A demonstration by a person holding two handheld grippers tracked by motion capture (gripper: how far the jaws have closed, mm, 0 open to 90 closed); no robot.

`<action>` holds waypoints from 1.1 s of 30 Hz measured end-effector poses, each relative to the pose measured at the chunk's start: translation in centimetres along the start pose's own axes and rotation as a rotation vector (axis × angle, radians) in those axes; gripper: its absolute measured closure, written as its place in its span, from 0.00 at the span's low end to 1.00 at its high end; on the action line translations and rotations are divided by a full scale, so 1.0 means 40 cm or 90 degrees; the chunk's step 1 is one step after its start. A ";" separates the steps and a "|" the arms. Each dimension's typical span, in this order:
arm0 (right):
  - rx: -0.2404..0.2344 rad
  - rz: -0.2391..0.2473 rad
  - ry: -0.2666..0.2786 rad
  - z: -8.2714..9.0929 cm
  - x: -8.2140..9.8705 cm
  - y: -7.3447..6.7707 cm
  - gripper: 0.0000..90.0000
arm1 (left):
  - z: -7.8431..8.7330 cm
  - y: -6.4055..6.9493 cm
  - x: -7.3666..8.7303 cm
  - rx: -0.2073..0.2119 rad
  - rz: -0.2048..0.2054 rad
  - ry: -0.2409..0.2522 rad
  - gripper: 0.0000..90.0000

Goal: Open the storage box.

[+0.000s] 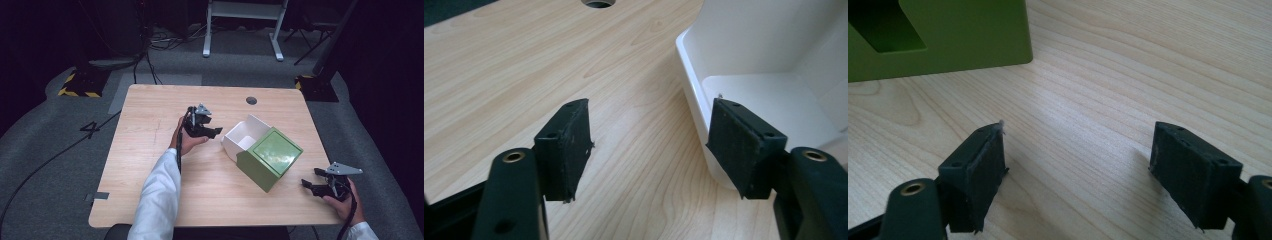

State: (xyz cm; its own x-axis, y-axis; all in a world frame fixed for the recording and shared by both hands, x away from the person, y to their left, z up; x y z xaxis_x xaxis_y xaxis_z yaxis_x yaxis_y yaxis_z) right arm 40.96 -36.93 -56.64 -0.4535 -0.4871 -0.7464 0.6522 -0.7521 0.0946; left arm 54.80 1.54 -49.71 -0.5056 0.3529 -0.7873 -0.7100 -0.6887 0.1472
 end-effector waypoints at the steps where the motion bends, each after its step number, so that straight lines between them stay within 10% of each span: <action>1: 0.000 0.000 0.000 0.000 0.000 0.000 0.24 | 0.008 -0.002 0.001 -0.010 -0.009 -0.002 0.33; 33: 0.000 -0.001 0.000 0.000 0.000 0.000 0.24 | 0.189 -0.002 0.103 -0.090 -0.130 -0.045 0.20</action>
State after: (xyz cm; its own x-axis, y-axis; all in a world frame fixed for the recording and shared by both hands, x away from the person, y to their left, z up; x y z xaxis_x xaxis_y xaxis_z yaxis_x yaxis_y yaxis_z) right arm 40.96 -36.93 -56.64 -0.4541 -0.4863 -0.7465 0.6518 -0.7526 0.0937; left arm 49.09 7.84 -48.44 -0.3953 0.5333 -0.7479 -0.7278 -0.6786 -0.0992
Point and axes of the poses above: each handheld gripper's, and its own axes: z roughly backward along the jaws, x roughly out of its underside, y roughly to its right, the point moved 9 cm from there along -z, roughly forward along the jaws, and after that the axes turned 6 degrees about z, right-handed, at the moved point
